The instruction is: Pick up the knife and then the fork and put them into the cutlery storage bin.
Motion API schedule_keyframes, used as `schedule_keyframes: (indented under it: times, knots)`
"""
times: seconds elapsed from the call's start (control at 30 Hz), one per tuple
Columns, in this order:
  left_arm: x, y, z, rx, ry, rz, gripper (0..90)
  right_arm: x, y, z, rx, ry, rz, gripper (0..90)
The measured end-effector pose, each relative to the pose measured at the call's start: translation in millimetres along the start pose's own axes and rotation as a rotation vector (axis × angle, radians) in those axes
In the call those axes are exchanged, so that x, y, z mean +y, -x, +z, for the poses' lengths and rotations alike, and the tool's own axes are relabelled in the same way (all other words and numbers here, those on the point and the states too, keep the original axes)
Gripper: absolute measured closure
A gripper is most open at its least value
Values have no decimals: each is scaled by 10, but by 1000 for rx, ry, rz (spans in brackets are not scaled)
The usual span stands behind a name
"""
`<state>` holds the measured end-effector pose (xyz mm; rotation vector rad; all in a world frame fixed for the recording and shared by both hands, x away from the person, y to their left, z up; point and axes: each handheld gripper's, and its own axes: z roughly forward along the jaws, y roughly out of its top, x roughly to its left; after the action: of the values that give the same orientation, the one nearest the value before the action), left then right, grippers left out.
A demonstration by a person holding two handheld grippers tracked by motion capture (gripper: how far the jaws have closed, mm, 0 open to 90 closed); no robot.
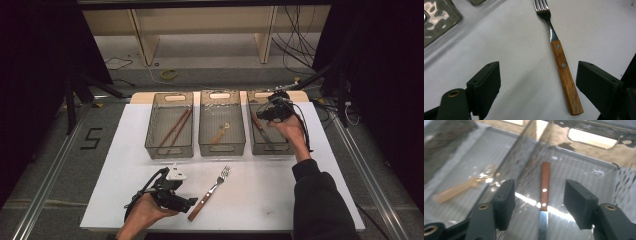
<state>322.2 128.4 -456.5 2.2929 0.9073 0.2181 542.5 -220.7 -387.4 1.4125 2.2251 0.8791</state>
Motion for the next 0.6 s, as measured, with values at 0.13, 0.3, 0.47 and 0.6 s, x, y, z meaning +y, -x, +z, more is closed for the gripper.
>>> schedule_keyframes:
  times: [0.13,0.3,0.47,0.6]
  knots:
    - [-1,20,22,-6,-11,-3,194,-77,-110,-187,54,37,-59,391]
    - [9,57,41,-14,-33,1,199,-260,-295,-403,123,64,-119,367]
    - [16,88,60,-20,-52,4,204,-502,-439,-532,171,82,-150,347]
    - [20,110,80,-26,-80,8,208,-697,-542,-626,200,102,-165,339]
